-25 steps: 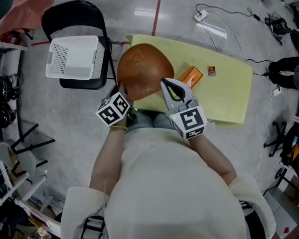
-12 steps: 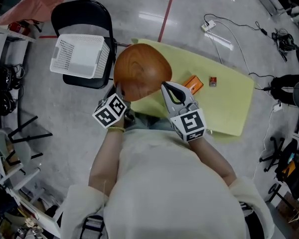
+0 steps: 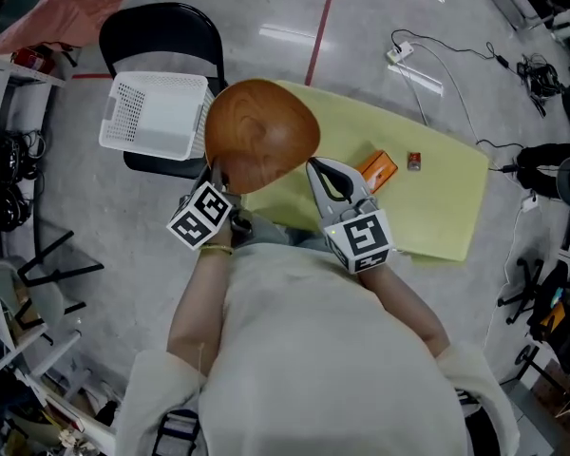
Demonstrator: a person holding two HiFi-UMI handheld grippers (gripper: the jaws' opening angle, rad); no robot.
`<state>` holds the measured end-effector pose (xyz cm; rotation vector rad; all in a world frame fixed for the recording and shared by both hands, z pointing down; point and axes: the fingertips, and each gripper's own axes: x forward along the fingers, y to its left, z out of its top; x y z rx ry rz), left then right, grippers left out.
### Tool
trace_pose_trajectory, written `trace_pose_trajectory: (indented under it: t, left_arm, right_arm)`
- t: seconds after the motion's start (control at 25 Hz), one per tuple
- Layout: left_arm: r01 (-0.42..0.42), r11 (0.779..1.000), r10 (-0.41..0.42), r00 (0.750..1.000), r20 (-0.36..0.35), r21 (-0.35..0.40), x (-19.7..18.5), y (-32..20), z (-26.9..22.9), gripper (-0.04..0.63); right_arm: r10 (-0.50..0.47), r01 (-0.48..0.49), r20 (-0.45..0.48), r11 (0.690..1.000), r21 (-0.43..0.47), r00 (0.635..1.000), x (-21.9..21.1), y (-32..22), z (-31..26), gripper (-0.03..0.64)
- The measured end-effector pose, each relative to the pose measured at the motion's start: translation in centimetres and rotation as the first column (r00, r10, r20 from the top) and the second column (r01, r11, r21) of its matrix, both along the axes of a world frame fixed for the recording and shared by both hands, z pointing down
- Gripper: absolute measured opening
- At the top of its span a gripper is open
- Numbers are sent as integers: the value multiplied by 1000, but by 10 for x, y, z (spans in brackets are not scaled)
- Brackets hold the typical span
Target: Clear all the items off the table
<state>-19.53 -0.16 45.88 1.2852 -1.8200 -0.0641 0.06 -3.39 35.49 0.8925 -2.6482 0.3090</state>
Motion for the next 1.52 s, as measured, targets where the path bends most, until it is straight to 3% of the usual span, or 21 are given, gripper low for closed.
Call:
trace_pose_trajectory:
  t: [0.32,0.88,1.52]
  left_arm:
    - [-67,998,67,998,0,-3,-59,-9,0,23]
    - [-16,1000,16,1000,-20,-4,-178,-27,9,23]
    - [-13,995,11,1000,-21,-95,-290,-31,52,23]
  right_arm:
    - [44,-44,-29,999,16,999,-55,-11,-5,-6]
    - [58,-58,-71,998,-5,996,-147,-31,1,-6]
    - [53,-60,-103,996,-66,993,-246,-42,24,-6]
